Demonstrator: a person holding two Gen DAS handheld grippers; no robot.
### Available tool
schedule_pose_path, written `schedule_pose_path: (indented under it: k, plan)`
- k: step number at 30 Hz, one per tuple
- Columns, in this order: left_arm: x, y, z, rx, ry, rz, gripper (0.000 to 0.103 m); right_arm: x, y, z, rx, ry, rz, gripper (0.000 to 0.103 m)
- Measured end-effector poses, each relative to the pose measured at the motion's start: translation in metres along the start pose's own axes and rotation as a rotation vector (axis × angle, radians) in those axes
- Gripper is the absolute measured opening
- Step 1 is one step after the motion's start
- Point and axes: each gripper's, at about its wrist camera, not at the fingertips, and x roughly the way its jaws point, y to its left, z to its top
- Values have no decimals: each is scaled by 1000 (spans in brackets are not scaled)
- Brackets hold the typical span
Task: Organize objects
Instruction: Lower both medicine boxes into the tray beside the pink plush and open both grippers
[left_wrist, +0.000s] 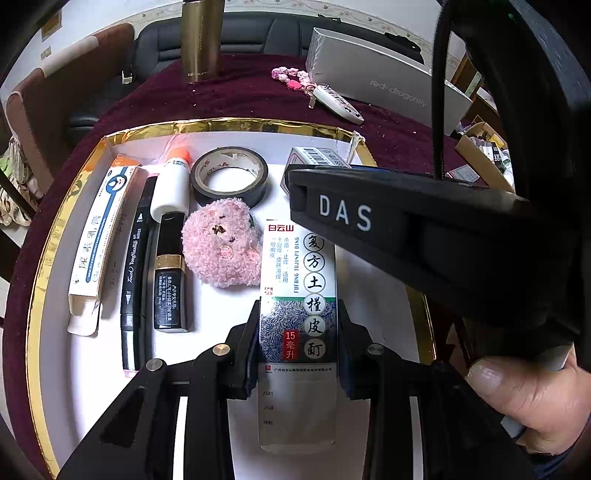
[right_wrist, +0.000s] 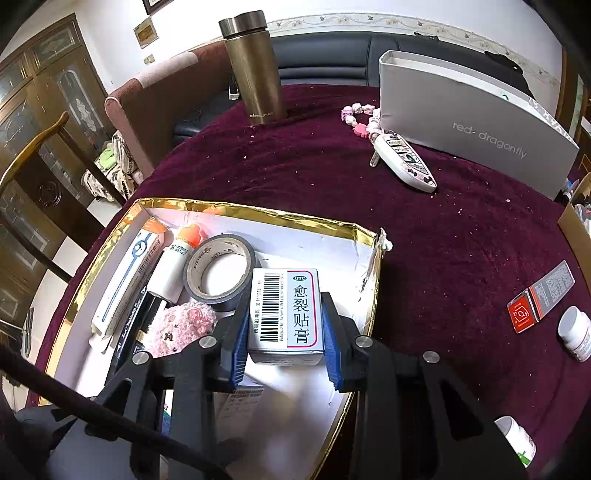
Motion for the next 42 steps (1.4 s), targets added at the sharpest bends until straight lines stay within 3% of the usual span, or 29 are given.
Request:
schedule_pose_path:
  k: [11, 14, 16, 29, 42]
  plan:
    - [-3, -1, -1, -5, -9, 14, 30, 0, 0, 0, -2, -5, 5, 32]
    - [-4, 0, 0, -7, -16, 17, 39, 1, 1, 0, -9, -6, 2, 32]
    - [-6, 0, 0, -5, -28, 27, 40, 0, 2, 0, -9, -5, 4, 32]
    - [-9, 3, 2, -21, -48, 29, 43, -9, 1, 0, 17, -33, 39, 48]
    - [-17, 4, 4, -26, -100, 37, 43, -34, 2, -1, 36, -95, 56, 50]
